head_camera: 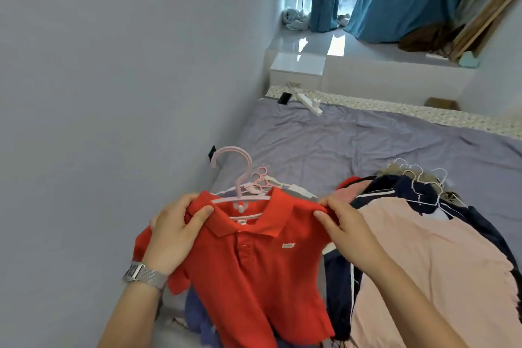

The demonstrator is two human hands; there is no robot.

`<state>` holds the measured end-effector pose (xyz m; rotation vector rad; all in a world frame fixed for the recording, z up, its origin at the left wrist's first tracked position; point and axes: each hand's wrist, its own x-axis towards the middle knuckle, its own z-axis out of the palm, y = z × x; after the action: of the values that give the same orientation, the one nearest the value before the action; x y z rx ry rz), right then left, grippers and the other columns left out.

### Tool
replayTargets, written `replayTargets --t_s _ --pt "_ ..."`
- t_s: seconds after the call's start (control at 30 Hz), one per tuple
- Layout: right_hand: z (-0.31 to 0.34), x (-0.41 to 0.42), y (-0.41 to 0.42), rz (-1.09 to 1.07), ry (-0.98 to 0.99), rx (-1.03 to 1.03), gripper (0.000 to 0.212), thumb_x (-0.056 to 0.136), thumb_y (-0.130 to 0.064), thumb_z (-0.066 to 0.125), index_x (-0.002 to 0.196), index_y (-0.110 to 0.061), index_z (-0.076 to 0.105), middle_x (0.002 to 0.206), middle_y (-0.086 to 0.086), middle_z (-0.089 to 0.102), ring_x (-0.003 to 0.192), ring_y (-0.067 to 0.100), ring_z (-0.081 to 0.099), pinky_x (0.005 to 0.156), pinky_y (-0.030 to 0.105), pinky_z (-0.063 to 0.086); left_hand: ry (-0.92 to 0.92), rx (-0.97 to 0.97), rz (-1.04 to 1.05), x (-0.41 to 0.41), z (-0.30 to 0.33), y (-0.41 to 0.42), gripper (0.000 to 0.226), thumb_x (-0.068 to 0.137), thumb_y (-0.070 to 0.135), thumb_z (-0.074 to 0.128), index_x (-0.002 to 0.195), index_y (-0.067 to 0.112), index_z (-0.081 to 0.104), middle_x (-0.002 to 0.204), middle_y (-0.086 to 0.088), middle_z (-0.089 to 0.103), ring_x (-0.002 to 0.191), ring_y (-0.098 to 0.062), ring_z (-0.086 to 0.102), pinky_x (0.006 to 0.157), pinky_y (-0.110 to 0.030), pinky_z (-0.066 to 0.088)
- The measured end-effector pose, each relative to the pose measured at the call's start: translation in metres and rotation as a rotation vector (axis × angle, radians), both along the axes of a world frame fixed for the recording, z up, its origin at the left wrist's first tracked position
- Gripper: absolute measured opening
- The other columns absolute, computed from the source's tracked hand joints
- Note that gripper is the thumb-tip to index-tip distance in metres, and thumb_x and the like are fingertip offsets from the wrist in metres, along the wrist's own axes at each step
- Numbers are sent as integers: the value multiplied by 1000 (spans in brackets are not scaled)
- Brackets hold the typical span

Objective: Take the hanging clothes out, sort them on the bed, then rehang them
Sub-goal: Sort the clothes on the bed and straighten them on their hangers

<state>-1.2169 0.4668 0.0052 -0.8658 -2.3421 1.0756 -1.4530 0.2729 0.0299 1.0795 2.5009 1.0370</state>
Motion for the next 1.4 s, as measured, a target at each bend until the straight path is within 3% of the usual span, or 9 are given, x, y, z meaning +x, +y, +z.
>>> replayTargets --t_s 0.13,0.23,0.33,0.4,0.53,0.63,0.83,1.0,1.4 --pt "-49 -32 20 -12 -155 -98 14 92 -12 58 80 -20 55 77 -10 57 75 -1 52 67 13 37 -148 -176 -177 -49 -48 30 39 73 64 47 99 36 56 97 15 63 97 -12 59 91 -29 43" --pt "-73 -62 53 86 -344 -79 15 92 -15 57 81 -21 50 82 -5 56 77 8 49 73 24 36 -232 -345 -334 -87 -80 62 20 89 25 61 108 20 56 109 3 62 106 -16 58 83 -10 38" --pt "-94 -90 100 129 -623 59 8 93 -27 55 91 -19 57 99 8 59 98 24 52 81 33 36 -181 -550 -482 -121 -107 108 32 92 13 54 123 5 51 126 -7 56 113 -18 53 90 -18 34" --pt "-106 -106 125 39 -796 104 25 94 -34 51 111 -19 61 114 13 53 111 30 49 88 36 39 -82 -618 -498 -134 -126 145 34 93 18 54 125 7 50 127 -9 57 116 -23 53 93 -24 38" --pt "-133 -133 146 -254 -718 -23 32 98 -18 41 128 -14 50 127 16 48 117 34 50 95 39 42 242 -483 -257 -152 -165 207 40 92 23 55 130 11 50 123 -16 57 115 -35 49 93 -41 43" --pt "-162 -129 140 -223 -708 -68 42 90 -6 40 132 -12 44 131 14 47 121 32 48 95 40 46 180 -449 -174 -145 -198 231 47 87 17 59 129 -2 47 123 -26 54 112 -42 49 95 -47 41" --pt "-217 -20 106 -27 -950 -285 28 91 -14 42 113 -4 56 120 17 55 113 32 52 83 33 41 33 -512 -434 -56 -265 228 52 90 20 51 140 12 38 137 -11 47 125 -29 43 106 -36 35" --pt "-227 103 86 -20 -1169 -586 40 95 -19 38 123 -1 59 133 13 56 122 27 52 99 29 41 -100 -728 -760 19 -286 229 55 90 20 46 143 20 32 138 -7 46 125 -24 45 106 -31 35" --pt "-231 296 212 -356 -989 -583 36 91 -13 43 122 -18 60 131 1 57 120 17 52 94 20 39 -97 -609 -834 202 -255 354 50 92 17 48 140 13 36 137 -8 48 128 -22 44 106 -27 31"
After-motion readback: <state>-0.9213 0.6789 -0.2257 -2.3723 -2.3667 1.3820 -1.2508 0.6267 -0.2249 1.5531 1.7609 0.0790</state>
